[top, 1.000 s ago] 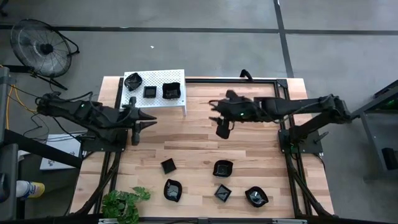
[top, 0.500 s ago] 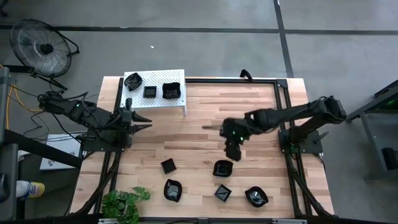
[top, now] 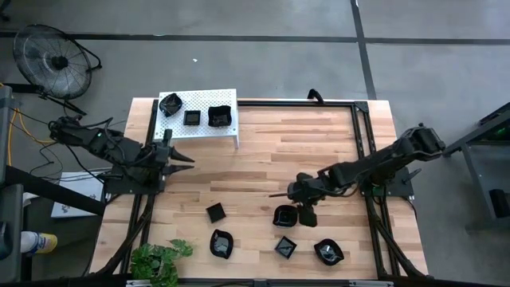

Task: Pick & Place Mini shaped plates
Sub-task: Stack the black leaf shaped plate on top of the black leaf shaped plate on the shelf

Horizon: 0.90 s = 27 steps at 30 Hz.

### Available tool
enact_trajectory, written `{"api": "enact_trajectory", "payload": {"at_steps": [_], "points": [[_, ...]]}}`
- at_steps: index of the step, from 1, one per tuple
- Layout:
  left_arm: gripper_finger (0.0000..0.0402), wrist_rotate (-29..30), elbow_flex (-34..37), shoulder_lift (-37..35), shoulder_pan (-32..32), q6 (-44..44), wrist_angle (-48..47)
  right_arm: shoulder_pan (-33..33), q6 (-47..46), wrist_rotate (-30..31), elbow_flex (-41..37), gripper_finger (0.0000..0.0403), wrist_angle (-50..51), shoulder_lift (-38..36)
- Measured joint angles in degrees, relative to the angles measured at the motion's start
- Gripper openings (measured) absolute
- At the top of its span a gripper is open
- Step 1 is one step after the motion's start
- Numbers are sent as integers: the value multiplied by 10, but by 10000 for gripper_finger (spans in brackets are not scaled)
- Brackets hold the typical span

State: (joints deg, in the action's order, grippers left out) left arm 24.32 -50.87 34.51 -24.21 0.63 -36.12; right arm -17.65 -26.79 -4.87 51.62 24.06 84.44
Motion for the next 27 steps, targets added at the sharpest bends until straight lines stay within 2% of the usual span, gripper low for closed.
{"api": "enact_trajectory", "payload": {"at_steps": [9, 20, 27], "points": [[68, -1, 0, -52, -7, -21, -13, 8, -18, -4, -46, 167, -42, 2], [68, 2, 0, -90, -6, -30, -32, 22, -17, -24, -31, 167, -73, 74], [68, 14, 0, -112, -6, -44, -35, 23, -18, -22, -29, 167, -58, 78]]}}
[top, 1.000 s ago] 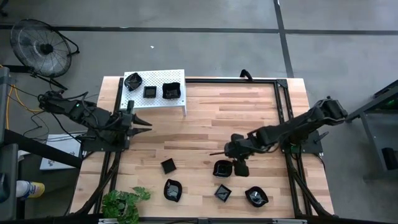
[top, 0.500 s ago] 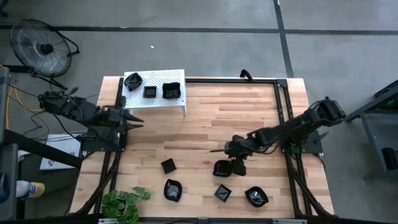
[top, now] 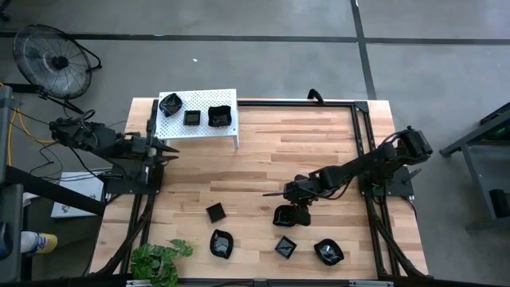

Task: Pick & Place Mini shaped plates
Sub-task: Stack the black leaf shaped plate on top of the black leaf shaped plate on the shelf

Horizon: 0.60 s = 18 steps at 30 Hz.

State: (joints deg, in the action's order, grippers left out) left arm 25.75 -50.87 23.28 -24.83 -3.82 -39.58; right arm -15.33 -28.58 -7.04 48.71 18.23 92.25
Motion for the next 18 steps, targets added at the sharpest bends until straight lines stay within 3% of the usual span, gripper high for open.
{"api": "enact_trajectory", "payload": {"at_steps": [6, 18], "points": [[68, 38, 0, -22, 1, -7, 0, 0, 3, -6, 0, 167, 1, 0], [68, 37, 0, -20, 1, 11, -25, -1, 21, -3, -8, 167, -1, 0]]}}
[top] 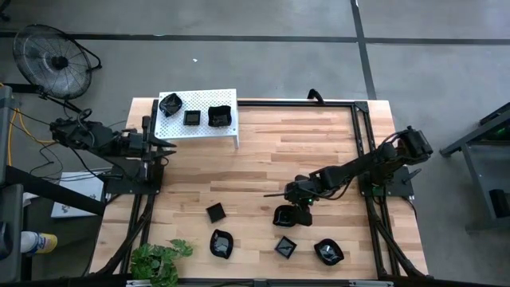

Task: Pick & Place Mini shaped plates
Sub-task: Stack the black leaf shaped plate on top of the black leaf shaped plate on the shelf

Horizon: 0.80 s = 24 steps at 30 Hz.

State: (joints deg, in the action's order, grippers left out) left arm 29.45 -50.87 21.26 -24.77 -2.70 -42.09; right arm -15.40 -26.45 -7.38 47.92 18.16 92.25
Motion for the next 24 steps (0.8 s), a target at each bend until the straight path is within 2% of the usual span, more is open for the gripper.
{"api": "enact_trajectory", "payload": {"at_steps": [7, 11, 16, 24], "points": [[68, -1, 0, 0, 0, 1, 0, 0, 20, -16, -1, 167, 0, 21], [68, -1, 0, 0, 0, 1, -1, 0, 9, 9, -1, 167, -1, 24], [68, -1, 0, 0, 0, 1, -1, 0, 9, 10, -1, 165, -4, 24], [68, -1, 0, 0, 0, 1, -1, 0, 3, 10, -1, 121, -5, 24]]}}
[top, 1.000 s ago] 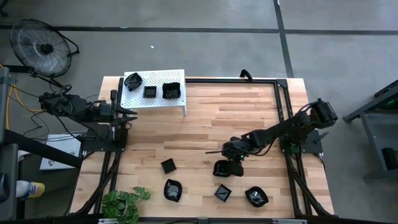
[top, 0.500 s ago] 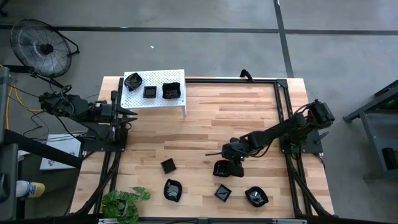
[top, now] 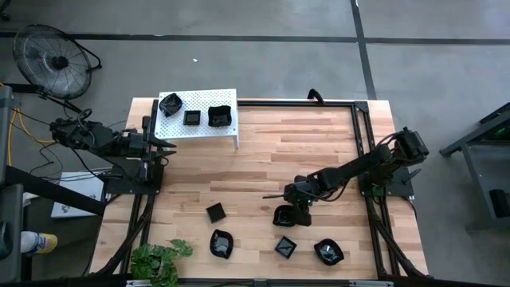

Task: Pick & Place Mini shaped plates
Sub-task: Stack the black leaf shaped plate on top of the black leaf shaped plate on the shelf

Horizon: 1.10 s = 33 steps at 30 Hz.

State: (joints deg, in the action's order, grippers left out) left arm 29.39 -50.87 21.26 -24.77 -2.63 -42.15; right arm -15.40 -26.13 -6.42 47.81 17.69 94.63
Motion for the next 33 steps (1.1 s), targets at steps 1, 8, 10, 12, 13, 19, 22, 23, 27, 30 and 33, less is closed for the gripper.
{"api": "enact_trajectory", "payload": {"at_steps": [1, 8, 10, 12, 13, 19, 22, 23, 27, 30, 33], "points": [[68, 0, 0, 0, 0, 0, 0, 0, 0, 0, 0, 114, 0, 0], [68, 0, 0, 0, 0, 1, 0, 0, 0, 0, 0, 62, 0, 0], [68, 0, 0, 0, 0, 1, 0, 0, 0, -2, 0, 46, 0, 0], [68, 0, 0, 0, 0, 1, 0, 0, 0, -5, 0, 29, -1, 0], [68, 0, 0, 0, 0, 1, 0, 0, 0, -7, 0, 21, -3, 0], [68, 0, 0, 0, 0, 1, 0, 0, -9, -22, 0, 3, -29, 0], [68, 0, 0, 0, 0, 2, 0, 0, -14, -28, 1, 2, -40, 0], [68, 0, 0, 0, 0, 2, 0, 0, -22, -27, 1, 2, -43, 0], [68, 0, 0, 0, 0, 7, 0, 0, -43, -20, 1, 1, -61, 0], [68, 0, 0, 0, 0, 11, 0, 0, -52, 0, 1, 1, -73, -8], [68, 0, 0, 0, 0, 15, 0, 0, -56, 16, 1, 1, -86, -25]]}}
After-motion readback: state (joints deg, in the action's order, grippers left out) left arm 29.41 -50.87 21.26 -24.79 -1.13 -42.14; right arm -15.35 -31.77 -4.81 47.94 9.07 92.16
